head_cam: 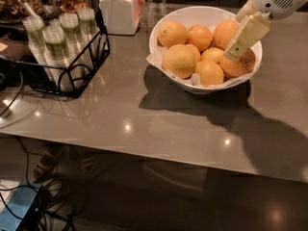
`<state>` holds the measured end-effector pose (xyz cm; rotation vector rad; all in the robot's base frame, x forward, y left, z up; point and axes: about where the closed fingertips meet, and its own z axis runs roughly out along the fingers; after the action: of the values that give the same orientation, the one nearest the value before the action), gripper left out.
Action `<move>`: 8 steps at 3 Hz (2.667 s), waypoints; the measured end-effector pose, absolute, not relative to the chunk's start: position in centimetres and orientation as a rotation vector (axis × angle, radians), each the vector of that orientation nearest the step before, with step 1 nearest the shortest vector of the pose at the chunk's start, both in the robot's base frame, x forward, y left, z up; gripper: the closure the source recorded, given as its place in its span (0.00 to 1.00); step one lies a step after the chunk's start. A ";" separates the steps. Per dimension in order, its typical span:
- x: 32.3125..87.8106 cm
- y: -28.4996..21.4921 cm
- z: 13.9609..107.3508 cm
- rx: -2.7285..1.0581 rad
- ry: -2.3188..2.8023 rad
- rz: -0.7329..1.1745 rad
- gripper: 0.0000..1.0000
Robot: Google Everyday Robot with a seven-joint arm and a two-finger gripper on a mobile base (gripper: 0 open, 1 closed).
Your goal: Pick orange from white bowl
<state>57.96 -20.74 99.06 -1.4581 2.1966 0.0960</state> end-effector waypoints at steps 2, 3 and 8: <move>59.7 -20.9 96.8 -1.453 2.254 0.160 0.15; 60.6 -22.5 96.0 -1.385 2.294 0.179 0.16; 61.1 -21.7 92.6 -1.412 2.380 0.266 0.19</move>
Offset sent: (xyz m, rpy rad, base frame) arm 0.0247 -0.0111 -0.0341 0.0213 0.1241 -0.0346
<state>61.10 -21.74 92.62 -1.4116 2.3805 0.2662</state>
